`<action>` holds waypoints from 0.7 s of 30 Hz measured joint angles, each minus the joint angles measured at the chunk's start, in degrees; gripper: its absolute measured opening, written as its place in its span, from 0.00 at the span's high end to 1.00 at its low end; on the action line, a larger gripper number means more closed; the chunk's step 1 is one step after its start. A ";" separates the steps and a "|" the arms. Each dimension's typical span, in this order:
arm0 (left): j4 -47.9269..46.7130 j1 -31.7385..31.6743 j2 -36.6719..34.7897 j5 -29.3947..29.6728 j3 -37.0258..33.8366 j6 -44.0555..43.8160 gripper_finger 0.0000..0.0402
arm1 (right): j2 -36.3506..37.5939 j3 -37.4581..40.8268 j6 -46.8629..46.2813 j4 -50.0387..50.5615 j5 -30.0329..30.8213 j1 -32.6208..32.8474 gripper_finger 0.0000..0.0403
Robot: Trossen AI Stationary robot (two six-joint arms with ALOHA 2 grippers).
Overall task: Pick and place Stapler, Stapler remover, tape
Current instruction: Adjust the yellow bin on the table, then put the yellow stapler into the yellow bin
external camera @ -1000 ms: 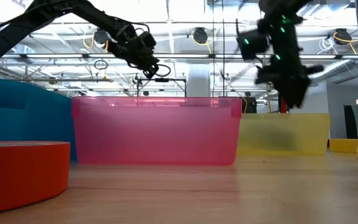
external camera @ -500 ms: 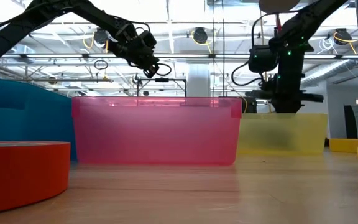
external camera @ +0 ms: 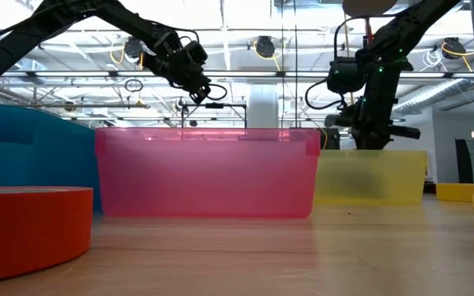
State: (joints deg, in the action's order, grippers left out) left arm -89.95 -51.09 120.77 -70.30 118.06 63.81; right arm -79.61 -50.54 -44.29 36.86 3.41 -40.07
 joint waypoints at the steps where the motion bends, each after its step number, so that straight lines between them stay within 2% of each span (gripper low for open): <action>1: 0.00 0.00 0.00 0.00 0.00 0.00 0.64 | 0.00 0.00 0.00 0.00 -0.58 0.00 1.00; 5: 0.00 0.00 -0.02 0.02 0.00 0.00 0.64 | 0.00 0.00 0.31 1.30 -0.54 0.07 1.00; 10: 0.00 0.00 -0.07 0.15 0.00 0.03 0.64 | 2.60 0.00 1.70 3.84 2.65 0.06 1.00; 17: 0.00 0.00 -0.09 3.30 0.00 0.14 0.64 | 12.63 0.00 2.15 7.72 5.71 0.69 1.00; 21: 0.00 0.35 -0.09 7.31 0.00 -2.25 0.64 | 18.39 -0.02 3.03 12.33 2.62 2.20 1.00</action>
State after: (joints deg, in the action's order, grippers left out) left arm -89.95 -50.74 120.68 -62.99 118.06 61.56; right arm -61.22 -50.57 -41.26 49.19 6.03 -37.88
